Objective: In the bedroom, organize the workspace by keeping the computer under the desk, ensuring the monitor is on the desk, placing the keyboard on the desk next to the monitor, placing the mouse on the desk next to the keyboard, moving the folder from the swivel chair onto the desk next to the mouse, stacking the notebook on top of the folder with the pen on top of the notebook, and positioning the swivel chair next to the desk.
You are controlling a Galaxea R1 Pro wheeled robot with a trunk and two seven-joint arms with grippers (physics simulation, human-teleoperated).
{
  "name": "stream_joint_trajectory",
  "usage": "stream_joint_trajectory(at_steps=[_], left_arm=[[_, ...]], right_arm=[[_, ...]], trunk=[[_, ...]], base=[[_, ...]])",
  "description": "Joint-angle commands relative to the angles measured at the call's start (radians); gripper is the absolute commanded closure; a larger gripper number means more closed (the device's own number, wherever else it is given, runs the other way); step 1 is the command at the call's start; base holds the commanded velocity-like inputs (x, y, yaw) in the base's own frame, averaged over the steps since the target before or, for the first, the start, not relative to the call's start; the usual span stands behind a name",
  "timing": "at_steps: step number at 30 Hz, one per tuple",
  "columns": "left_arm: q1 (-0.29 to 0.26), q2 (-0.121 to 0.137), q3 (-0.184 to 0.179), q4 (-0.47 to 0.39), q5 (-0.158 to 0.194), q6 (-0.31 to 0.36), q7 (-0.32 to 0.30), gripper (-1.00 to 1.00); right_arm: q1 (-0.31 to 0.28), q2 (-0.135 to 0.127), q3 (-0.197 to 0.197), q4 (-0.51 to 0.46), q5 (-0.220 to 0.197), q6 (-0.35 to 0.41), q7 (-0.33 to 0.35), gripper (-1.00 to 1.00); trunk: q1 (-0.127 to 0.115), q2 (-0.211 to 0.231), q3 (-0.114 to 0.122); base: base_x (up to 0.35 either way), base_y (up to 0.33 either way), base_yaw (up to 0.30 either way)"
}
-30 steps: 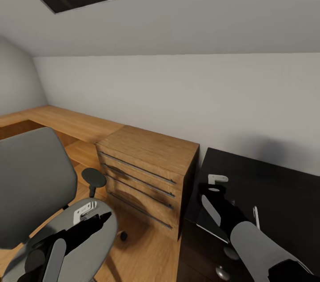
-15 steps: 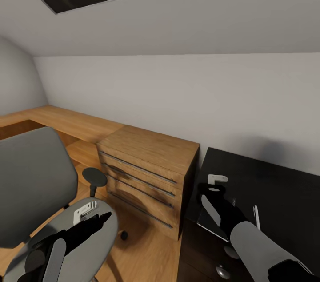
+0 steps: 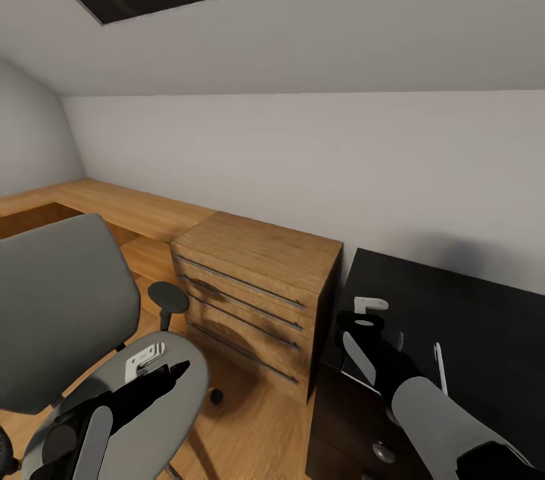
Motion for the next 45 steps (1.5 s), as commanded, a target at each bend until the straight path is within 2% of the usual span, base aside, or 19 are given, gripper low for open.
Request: stream_joint_trajectory(at_steps=[1, 18, 45], left_arm=[[-0.001, -0.001, 0.003, -0.001, -0.004, 0.006, -0.008, -1.0], [-0.001, -0.001, 0.003, -0.001, -0.003, 0.007, -0.008, -1.0], [-0.001, -0.001, 0.003, 0.012, -0.007, 0.005, -0.007, -1.0]], right_arm=[[0.0, -0.001, 0.006, 0.021, -0.019, 0.013, -0.005, -1.0], [0.0, -0.001, 0.006, 0.021, -0.019, 0.013, -0.005, -1.0], [0.0, -0.003, 0.005, 0.016, -0.014, -0.007, -0.008, -1.0]], trunk=[[0.0, 0.0, -0.001], [0.0, 0.0, -0.001], [0.0, 0.0, -0.001]], base=[[-0.008, 0.008, 0.0], [-0.059, 0.054, 0.0], [0.031, -0.024, 0.0]])
